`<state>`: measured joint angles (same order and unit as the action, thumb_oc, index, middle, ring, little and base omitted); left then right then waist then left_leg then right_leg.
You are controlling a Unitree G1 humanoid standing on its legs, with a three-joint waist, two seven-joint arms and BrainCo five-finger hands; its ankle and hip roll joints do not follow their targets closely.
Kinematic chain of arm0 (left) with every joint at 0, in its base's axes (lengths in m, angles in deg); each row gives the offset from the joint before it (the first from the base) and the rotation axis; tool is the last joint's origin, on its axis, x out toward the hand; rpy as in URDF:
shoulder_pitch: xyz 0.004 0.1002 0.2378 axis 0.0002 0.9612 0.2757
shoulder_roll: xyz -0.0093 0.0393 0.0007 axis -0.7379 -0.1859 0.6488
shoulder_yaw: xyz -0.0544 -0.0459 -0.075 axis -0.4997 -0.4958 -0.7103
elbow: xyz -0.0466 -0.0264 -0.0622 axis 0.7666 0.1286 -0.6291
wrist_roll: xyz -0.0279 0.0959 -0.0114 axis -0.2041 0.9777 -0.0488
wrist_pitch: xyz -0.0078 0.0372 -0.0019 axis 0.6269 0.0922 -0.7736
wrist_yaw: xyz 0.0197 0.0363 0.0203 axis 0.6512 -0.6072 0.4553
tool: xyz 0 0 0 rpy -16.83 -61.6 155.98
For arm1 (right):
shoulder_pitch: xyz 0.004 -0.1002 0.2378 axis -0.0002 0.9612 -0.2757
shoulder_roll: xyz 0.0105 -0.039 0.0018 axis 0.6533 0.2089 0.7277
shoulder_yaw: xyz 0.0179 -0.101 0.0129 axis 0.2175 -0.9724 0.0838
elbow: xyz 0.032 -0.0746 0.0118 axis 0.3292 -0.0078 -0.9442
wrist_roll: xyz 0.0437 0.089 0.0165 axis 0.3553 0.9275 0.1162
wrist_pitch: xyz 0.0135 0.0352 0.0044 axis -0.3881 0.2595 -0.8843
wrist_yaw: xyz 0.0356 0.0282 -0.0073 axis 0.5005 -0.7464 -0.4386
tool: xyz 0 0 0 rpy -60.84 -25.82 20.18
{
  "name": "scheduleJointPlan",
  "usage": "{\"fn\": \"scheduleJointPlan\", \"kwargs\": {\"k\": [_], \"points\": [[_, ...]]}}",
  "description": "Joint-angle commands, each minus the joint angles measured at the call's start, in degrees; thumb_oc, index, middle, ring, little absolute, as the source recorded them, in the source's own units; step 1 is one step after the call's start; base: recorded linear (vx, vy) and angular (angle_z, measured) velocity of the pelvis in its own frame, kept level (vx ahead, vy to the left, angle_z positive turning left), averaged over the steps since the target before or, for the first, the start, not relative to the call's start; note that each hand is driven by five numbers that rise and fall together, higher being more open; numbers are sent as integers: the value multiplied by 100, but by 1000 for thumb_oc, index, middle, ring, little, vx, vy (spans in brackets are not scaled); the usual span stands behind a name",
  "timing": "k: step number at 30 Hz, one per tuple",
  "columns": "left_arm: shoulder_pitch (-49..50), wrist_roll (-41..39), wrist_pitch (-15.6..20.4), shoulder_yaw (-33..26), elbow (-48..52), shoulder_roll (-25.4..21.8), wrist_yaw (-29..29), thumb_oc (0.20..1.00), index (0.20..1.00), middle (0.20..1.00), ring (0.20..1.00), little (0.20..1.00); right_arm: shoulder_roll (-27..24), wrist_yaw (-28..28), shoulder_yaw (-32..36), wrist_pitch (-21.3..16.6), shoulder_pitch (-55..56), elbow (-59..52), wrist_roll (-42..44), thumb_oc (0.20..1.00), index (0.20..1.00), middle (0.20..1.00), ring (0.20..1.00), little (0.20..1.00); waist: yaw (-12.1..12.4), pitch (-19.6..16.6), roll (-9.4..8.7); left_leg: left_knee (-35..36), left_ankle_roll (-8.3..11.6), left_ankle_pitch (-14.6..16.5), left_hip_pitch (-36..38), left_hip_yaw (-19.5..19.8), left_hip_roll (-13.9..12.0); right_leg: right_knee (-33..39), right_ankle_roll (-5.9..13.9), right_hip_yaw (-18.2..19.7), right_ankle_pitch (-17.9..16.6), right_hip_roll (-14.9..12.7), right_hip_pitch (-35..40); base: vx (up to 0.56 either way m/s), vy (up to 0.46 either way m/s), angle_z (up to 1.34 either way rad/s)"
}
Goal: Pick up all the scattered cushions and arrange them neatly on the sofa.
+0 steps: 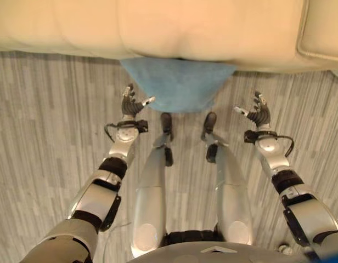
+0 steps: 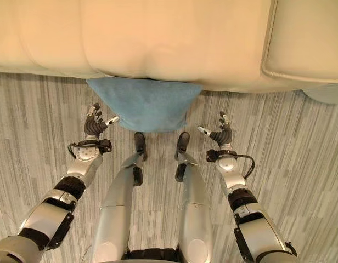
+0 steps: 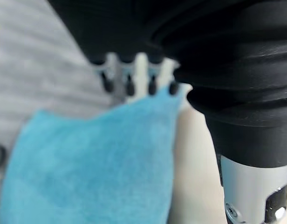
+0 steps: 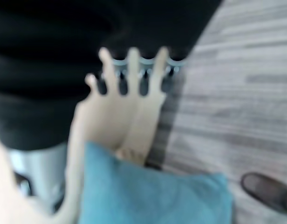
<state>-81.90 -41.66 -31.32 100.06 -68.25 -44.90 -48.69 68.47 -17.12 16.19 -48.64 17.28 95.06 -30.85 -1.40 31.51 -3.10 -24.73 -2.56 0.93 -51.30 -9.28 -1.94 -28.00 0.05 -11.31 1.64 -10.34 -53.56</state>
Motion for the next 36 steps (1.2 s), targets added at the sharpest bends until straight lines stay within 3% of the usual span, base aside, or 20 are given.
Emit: {"fn": "scheduleJointPlan", "kwargs": {"k": [1, 5, 12, 20, 24, 36], "points": [[314, -251, 264, -120, 97, 38, 278, 1000, 1000, 1000, 1000, 1000, -179, 290, -4, -263, 267, -366, -133, 1000, 1000, 1000, 1000, 1000, 38, -329, 148, 43, 605, -57, -141, 318, -364, 207, 868, 300, -434, -617, 82, -9, 33, -3], [33, -158, 204, -81, -45, -16, 355, 1000, 1000, 1000, 1000, 1000, -255, 334, -44, -265, 14, -345, -154, 1000, 1000, 1000, 1000, 1000, 3, -329, 135, -34, 615, -57, -503, 282, -395, 133, 887, 383, -482, -653, -319, 3, 37, -6], [-1448, -99, 171, 159, -226, -641, 623, 1000, 1000, 1000, 1000, 1000, -624, 452, -223, -334, -1165, -354, 13, 1000, 1000, 1000, 1000, 1000, -140, -348, 71, -260, 591, -24, -1544, 265, -323, -97, 948, 668, -559, -653, -1455, 22, 66, -3], [-2090, 16, 83, 359, -200, -876, 770, 1000, 1000, 1000, 1000, 1000, -639, 346, -557, -285, -1768, -440, 48, 1000, 1000, 1000, 1000, 1000, -177, -285, 62, -560, 464, 109, -2017, 205, -270, -259, 985, 794, -578, -607, -1955, 35, 74, -4], [-2258, 49, 54, 438, -160, -794, 801, 1000, 1000, 1000, 1000, 1000, -468, 266, -696, -264, -1905, -490, 24, 1000, 1000, 1000, 1000, 1000, -187, -289, 85, -583, 425, 122, -2168, 194, -232, -244, 1006, 813, -591, -619, -2114, 44, 61, -2], [-3120, -93, 192, 928, 198, -248, 855, 1000, 1000, 1000, 1000, 1000, -391, 335, -959, -178, -3537, 829, 504, 1000, 1000, 1000, 1000, 1000, 93, -266, 436, -783, 413, 102, -2566, 215, -86, -723, 974, 953, -426, -695, -2624, 16, 27, 4]]}}
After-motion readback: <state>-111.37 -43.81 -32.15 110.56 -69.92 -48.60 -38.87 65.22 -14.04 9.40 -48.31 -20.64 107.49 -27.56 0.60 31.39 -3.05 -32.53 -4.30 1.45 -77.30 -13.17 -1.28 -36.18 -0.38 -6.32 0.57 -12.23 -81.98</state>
